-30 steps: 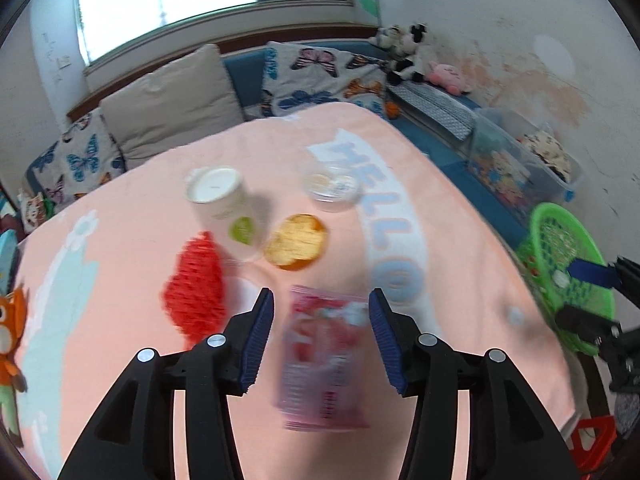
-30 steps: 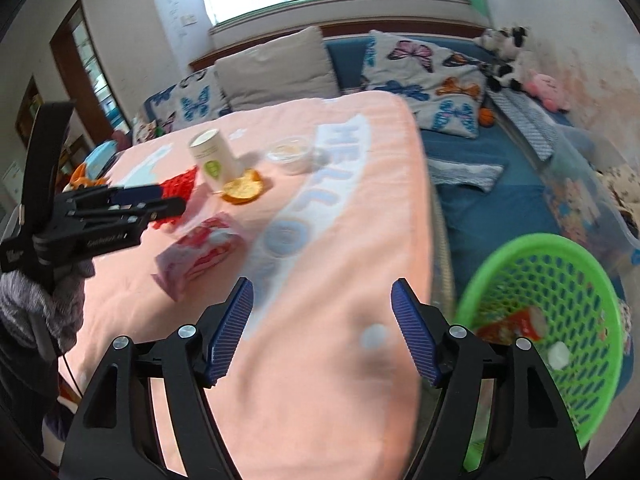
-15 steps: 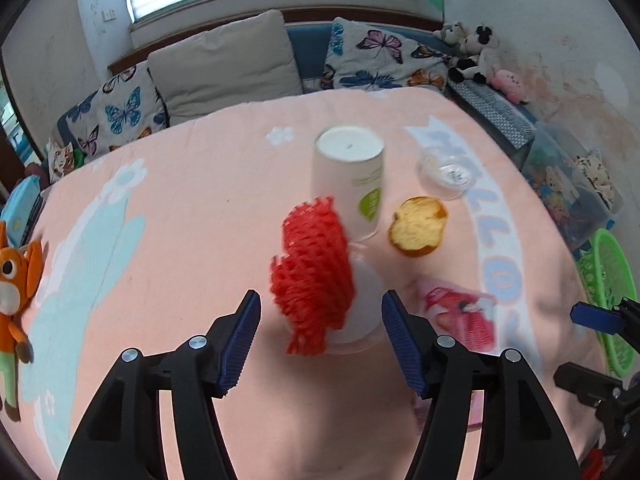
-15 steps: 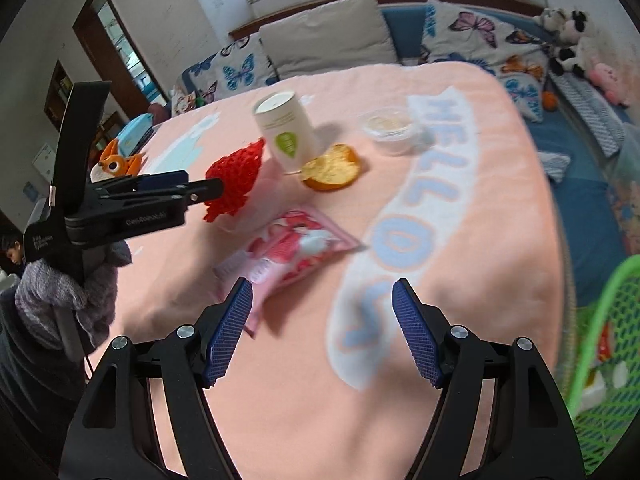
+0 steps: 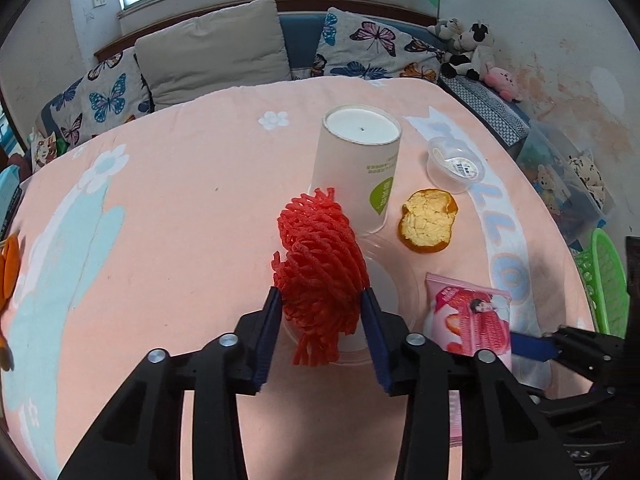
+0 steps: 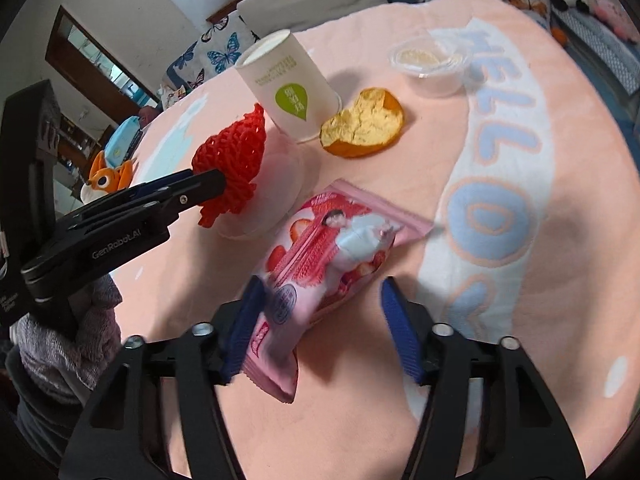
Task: Collect trash
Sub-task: 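Grasp the red mesh net with the left tool while the right tool grasps the pink snack packet, then carry both items over the green basket and open both tools to drop them, then move both tools back over the blanket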
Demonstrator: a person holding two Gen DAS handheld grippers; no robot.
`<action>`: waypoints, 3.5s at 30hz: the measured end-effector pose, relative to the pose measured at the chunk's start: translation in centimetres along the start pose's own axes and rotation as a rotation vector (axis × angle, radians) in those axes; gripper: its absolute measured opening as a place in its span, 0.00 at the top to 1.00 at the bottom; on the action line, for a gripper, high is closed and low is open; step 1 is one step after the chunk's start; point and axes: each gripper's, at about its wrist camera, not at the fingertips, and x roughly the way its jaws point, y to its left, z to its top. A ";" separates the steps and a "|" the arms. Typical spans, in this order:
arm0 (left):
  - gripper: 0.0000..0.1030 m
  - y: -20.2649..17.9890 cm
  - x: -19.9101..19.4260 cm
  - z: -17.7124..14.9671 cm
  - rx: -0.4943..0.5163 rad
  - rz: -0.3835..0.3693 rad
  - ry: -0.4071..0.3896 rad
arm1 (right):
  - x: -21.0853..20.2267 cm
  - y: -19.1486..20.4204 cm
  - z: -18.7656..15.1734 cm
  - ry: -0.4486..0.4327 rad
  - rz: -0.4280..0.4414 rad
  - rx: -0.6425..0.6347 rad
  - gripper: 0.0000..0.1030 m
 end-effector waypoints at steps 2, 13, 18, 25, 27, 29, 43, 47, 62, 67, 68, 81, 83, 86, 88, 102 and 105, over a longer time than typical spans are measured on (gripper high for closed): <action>0.69 -0.2 -0.1 -0.1 0.009 -0.003 -0.007 | -0.1 0.0 -0.2 -0.004 0.004 -0.005 0.57; 0.83 -2.1 -1.9 -0.6 0.045 -0.021 -0.045 | -3.0 -0.4 -1.2 -0.066 -0.005 -0.048 0.81; 0.83 -3.2 -3.5 -1.0 0.058 -0.038 -0.066 | -5.0 -0.9 -2.0 -0.103 -0.005 -0.063 0.82; 0.83 -5.5 -6.0 -1.5 0.093 -0.071 -0.097 | -8.0 -1.4 -3.0 -0.157 -0.016 -0.064 0.83; 0.83 -6.6 -6.5 -1.6 0.111 -0.084 -0.103 | -9.3 -2.1 -3.4 -0.178 -0.031 -0.062 0.83; 0.83 -7.5 -6.8 -1.6 0.123 -0.096 -0.107 | -10.5 -2.9 -3.8 -0.196 -0.048 -0.056 0.83; 0.83 -18.1 -7.0 -1.3 0.252 -0.228 -0.102 | -19.1 -11.9 -7.0 -0.310 -0.237 0.044 0.82; 0.83 -21.9 -6.7 -1.0 0.298 -0.264 -0.094 | -21.0 -14.7 -7.9 -0.325 -0.292 0.085 0.82; 0.82 -34.5 -5.4 -1.4 0.441 -0.357 -0.042 | -25.2 -24.5 -12.6 -0.331 -0.426 0.255 0.73; 0.82 -37.4 -4.9 -2.0 0.476 -0.375 -0.022 | -26.0 -25.9 -13.6 -0.343 -0.428 0.289 0.63; 0.81 -37.8 -4.8 -2.2 0.482 -0.377 -0.019 | -26.3 -26.1 -13.8 -0.348 -0.430 0.294 0.62; 0.56 -39.8 -3.6 -3.6 0.504 -0.394 0.014 | -27.9 -26.4 -14.6 -0.378 -0.419 0.307 0.50; 0.54 -39.8 -3.7 -3.7 0.507 -0.388 0.005 | -27.9 -26.2 -14.5 -0.379 -0.415 0.303 0.49; 0.52 -39.4 -3.7 -3.9 0.501 -0.388 0.012 | -27.9 -25.6 -14.3 -0.379 -0.415 0.292 0.47; 0.51 -38.7 -3.9 -3.8 0.488 -0.386 0.008 | -28.0 -25.2 -14.1 -0.382 -0.410 0.283 0.46; 0.47 -27.7 -5.0 -0.9 0.317 -0.240 -0.051 | -25.7 -20.1 -10.1 -0.373 -0.353 0.174 0.38; 0.46 -24.5 -5.1 0.0 0.271 -0.180 -0.065 | -24.7 -18.7 -8.6 -0.365 -0.332 0.136 0.38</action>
